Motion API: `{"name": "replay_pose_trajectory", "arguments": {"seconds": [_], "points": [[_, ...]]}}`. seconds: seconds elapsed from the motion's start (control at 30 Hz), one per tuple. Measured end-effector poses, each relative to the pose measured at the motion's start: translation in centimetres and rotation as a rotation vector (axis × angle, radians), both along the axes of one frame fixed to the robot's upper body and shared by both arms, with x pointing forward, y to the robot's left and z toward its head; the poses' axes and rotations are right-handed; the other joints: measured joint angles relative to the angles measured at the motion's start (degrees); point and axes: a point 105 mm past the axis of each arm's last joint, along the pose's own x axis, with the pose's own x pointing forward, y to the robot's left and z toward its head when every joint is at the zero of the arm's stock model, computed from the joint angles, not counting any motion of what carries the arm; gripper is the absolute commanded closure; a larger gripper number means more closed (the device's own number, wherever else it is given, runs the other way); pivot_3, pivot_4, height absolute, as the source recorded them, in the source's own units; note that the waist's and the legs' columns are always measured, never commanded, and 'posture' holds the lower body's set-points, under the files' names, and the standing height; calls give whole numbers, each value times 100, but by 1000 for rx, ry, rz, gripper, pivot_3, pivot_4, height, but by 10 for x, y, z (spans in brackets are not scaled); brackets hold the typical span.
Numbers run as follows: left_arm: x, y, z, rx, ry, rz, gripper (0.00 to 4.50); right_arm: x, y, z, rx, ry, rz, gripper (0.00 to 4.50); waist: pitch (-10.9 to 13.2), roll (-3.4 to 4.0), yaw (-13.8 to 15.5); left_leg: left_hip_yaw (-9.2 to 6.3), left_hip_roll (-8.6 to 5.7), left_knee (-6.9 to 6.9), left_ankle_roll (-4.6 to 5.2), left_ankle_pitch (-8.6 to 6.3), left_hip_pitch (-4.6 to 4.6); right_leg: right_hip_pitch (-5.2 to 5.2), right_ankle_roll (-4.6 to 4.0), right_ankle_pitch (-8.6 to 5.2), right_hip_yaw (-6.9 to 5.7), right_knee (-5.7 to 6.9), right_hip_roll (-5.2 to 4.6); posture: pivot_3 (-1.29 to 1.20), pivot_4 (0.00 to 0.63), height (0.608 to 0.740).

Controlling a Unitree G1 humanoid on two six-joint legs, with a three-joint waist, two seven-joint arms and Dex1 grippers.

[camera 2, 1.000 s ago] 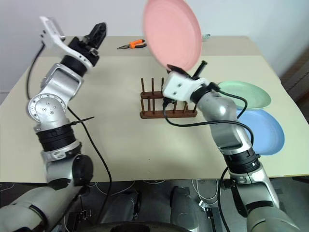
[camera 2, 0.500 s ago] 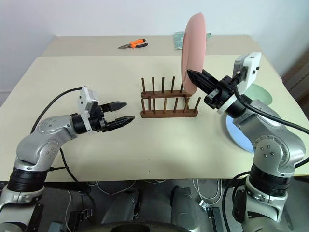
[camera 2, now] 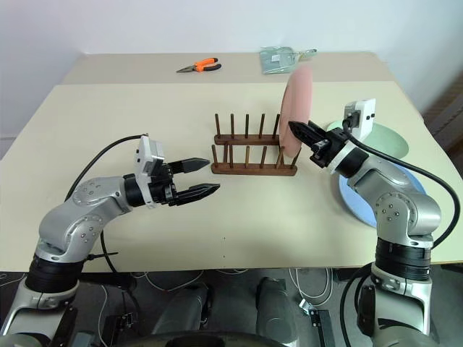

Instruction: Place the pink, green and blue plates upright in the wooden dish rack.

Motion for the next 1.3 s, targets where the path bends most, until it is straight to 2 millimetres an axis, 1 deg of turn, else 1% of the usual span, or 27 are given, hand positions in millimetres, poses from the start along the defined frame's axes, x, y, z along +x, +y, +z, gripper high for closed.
{"name": "replay_pose_trajectory", "arguments": {"seconds": [0.03,0.07,0.13,0.23,0.3,0.33,0.37,0.43,0.53,0.57,0.67,0.7,0.77,0.9,1.0,1.13,1.17,1.2,1.27,1.3], "points": [[-1,0,-1,0,1,0,856,1,-3,6,-15,-32,-21,1946,0,0,0,0,0,0,0,0,0,0,0,0,0,0,0,0,150,740],[-2,-1,-1,1,2,-3,856,1,-7,13,-24,-63,-41,1946,0,0,1,0,0,0,0,0,0,1,0,0,0,0,0,0,150,740],[-4,-4,-1,-3,1,-11,856,-2,-22,28,-41,-117,-92,1946,1,1,19,-2,-1,1,0,0,-2,2,1,-1,0,-3,-1,0,150,740],[-5,-5,-4,-2,14,-11,856,-16,-49,56,-67,-207,-171,1946,2,3,52,-1,-1,2,2,-1,-3,6,-7,-7,0,-9,-1,0,150,740],[-6,-5,-5,-1,19,-13,856,-23,-61,65,-94,-234,-204,1946,1,2,53,0,0,2,3,-2,0,9,-13,-11,-1,-10,-1,0,150,740],[-6,-6,-6,1,20,-16,856,-25,-67,64,-129,-230,-224,1392,1,2,52,0,0,3,3,-2,0,10,-15,-11,-1,-10,-1,0,150,740],[-6,-8,-7,6,20,-23,856,-24,-75,55,-231,-198,-267,1060,0,3,48,5,-1,4,4,-2,2,11,-15,-12,0,-10,-1,0,150,740],[-7,-10,-12,21,22,-36,856,-16,-93,27,-466,-110,-350,46,0,3,37,13,-1,8,4,-2,1,11,-16,-12,1,-12,-2,0,150,740],[-5,-12,-17,34,35,-39,856,-5,-124,-27,-934,5,-415,46,0,6,2,22,-1,7,4,-2,3,9,-7,-18,4,-12,-4,0,150,740],[-5,-12,-18,36,35,-40,856,-3,-133,-44,-1054,25,-412,46,1,7,-5,22,-1,6,4,-2,3,7,-9,-16,5,-11,-4,0,150,740],[-5,-17,-16,32,21,-55,856,1,-150,-74,-1276,51,-391,46,2,17,-35,29,0,3,4,-2,6,5,-16,-10,15,-10,-4,0,150,740],[-5,-17,-16,33,19,-55,856,4,-153,-79,-1332,41,-379,272,2,18,-45,32,1,3,4,-2,7,5,-16,-10,17,-9,-4,0,150,740],[-5,-17,-16,33,18,-55,856,10,-158,-80,-1411,14,-377,901,3,25,-41,34,0,4,4,-2,7,5,-16,-10,19,-9,-4,0,150,740],[-4,-16,-17,39,14,-47,856,21,-159,-74,-1485,-59,-369,3062,3,22,-16,32,0,6,5,-3,6,8,-16,-10,19,-11,-4,0,150,740],[-5,-14,-20,43,24,-39,856,21,-155,-78,-1486,-78,-341,4474,4,22,1,28,-2,6,5,-3,3,9,-15,-10,19,-12,-4,0,150,740],[-6,-14,-20,48,21,-37,856,19,-148,-71,-1469,-117,-330,4474,3,25,1,26,-2,6,5,-3,6,9,-14,-9,21,-9,-3,0,150,740],[-7,-13,-20,50,21,-36,856,17,-146,-68,-1452,-129,-337,4474,3,25,2,25,-2,6,5,-3,5,9,-14,-9,21,-9,-3,0,150,740],[-7,-12,-21,51,22,-33,856,14,-143,-60,-1402,-142,-359,4474,5,31,4,24,-2,7,6,-3,4,8,-10,-7,21,-9,-3,0,150,740],[-5,-10,-23,55,21,-16,856,13,-130,-30,-1184,-204,-440,4474,7,33,-13,25,0,8,6,-3,6,9,-4,-3,23,-7,-3,0,150,740],[-5,-9,-23,56,15,-10,856,10,-120,-6,-1010,-251,-481,4474,8,34,-25,24,3,6,6,-3,7,8,-3,-2,23,-6,0,0,150,740]]}}
